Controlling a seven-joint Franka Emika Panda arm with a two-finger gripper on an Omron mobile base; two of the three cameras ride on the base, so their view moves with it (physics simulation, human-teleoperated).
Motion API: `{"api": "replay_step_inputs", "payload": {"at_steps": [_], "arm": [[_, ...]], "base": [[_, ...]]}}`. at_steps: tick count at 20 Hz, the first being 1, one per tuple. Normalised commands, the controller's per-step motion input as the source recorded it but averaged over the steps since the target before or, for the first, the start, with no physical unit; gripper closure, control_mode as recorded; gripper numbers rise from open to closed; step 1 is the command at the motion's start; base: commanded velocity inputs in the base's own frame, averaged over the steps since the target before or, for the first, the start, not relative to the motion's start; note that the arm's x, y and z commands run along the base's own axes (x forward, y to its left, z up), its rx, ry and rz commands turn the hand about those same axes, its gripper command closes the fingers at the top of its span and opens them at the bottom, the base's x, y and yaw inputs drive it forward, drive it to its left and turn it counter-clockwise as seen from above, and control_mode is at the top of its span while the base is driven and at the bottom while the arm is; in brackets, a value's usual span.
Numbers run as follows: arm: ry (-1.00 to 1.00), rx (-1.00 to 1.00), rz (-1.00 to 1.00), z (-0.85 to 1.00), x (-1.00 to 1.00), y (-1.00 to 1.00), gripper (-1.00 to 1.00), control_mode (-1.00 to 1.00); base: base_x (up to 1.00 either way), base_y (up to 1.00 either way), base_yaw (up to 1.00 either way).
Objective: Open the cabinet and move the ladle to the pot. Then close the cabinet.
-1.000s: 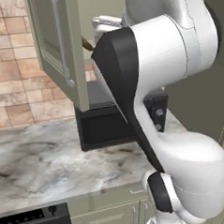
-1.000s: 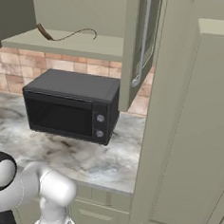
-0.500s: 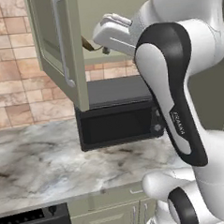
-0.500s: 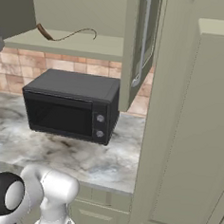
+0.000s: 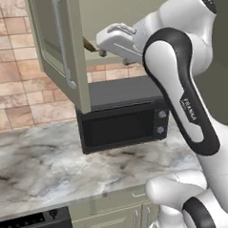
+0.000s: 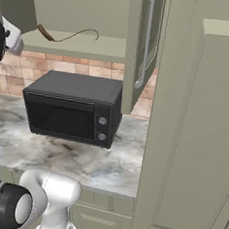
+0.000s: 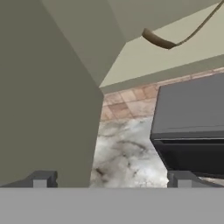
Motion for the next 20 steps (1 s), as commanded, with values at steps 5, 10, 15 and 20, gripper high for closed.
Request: {"api": "replay_step_inputs", "payload": {"at_steps": [5,10,15,20], "arm": [[0.00,0.03,0.19,-0.03,0.59,0.09,-1.00,-1.00],[0.04,0.07,0.28,0.00,0.61,0.00,-1.00,-1.00],[0.04,0.03,0.11,0.00,0.40,0.30,-1.00,-1.00],[0.00,0.00,0.00,-0.01,0.47,0.59,-1.00,-1.00]], "base": [[0.00,0.00,0.00],[0.00,0.00,0.00],[0.00,0.00,0.00],[0.00,0.00,0.00]]}}
